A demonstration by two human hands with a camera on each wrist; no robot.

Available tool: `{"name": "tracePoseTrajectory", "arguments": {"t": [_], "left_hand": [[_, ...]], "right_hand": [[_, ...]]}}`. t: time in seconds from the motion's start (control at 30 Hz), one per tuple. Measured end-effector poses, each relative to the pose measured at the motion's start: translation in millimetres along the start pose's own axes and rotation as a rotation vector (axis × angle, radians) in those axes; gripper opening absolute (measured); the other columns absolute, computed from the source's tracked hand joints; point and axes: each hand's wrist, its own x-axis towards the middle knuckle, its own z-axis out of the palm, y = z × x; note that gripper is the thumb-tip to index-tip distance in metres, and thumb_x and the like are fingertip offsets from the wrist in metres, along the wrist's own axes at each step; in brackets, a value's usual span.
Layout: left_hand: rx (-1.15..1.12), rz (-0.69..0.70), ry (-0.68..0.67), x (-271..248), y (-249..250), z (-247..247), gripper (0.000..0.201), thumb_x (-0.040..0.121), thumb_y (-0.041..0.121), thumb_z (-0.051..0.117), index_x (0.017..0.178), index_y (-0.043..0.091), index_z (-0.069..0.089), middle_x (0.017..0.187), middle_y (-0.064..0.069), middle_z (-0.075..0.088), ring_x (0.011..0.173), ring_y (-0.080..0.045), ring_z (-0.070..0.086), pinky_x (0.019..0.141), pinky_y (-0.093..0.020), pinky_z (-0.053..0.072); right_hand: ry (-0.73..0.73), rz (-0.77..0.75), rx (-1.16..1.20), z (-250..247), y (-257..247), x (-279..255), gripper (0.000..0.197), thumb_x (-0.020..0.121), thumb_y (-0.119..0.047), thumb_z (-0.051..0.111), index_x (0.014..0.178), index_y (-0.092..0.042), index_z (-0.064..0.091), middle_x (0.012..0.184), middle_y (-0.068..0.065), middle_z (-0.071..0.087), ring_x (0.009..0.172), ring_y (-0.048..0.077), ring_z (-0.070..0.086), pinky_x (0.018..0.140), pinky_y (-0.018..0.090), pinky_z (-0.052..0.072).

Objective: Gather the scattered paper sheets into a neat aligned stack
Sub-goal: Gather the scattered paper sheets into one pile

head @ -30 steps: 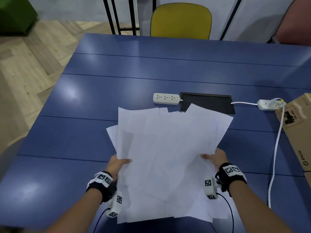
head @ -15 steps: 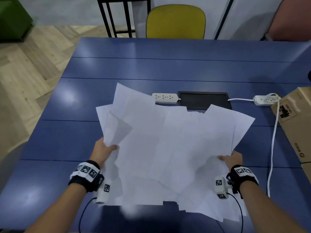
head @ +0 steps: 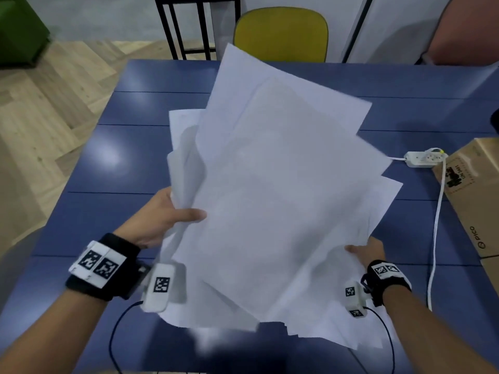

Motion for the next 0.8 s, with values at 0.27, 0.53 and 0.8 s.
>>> {"name": "tracePoseTrajectory", "arguments": {"t": [0.27, 0.53, 0.8], "left_hand": [[-0.190, -0.289, -0.035, 75.1, -85.7, 53.2, 0.034, 0.082, -0.015, 0.059, 0.113, -0.001, 0.060, 0.104, -0.016, 0.070, 0.082, -0.027, 0.071, 0.067, -0.040, 0.059], [-0.195, -0.589, 0.106, 129.2, -218.8, 47.8, 0.095, 0.057, 0.025, 0.076, 0.142, 0.015, 0.033, 0.133, -0.014, 0.057, 0.112, -0.037, 0.061, 0.089, -0.051, 0.052], [0.027, -0.523, 0.095, 121.4, -173.4, 87.1, 0.031, 0.091, 0.022, 0.055, 0.113, 0.000, 0.057, 0.102, -0.013, 0.063, 0.095, -0.029, 0.059, 0.085, -0.039, 0.049]], "right_hand": [[-0.232, 0.062, 0.136, 8.1, -1.2, 1.6, 0.032, 0.096, -0.028, 0.056, 0.083, 0.000, 0.058, 0.089, 0.011, 0.060, 0.083, 0.026, 0.051, 0.078, 0.036, 0.043], [-0.284, 0.053, 0.205, 12.0, 8.7, 17.8, 0.106, 0.056, -0.079, 0.069, 0.135, -0.011, 0.051, 0.134, 0.002, 0.057, 0.121, 0.026, 0.053, 0.110, 0.044, 0.037], [-0.227, -0.063, 0.015, 37.4, -23.6, 18.5, 0.054, 0.092, -0.032, 0.061, 0.133, 0.000, 0.045, 0.135, 0.017, 0.055, 0.122, 0.033, 0.053, 0.105, 0.042, 0.041]]}}
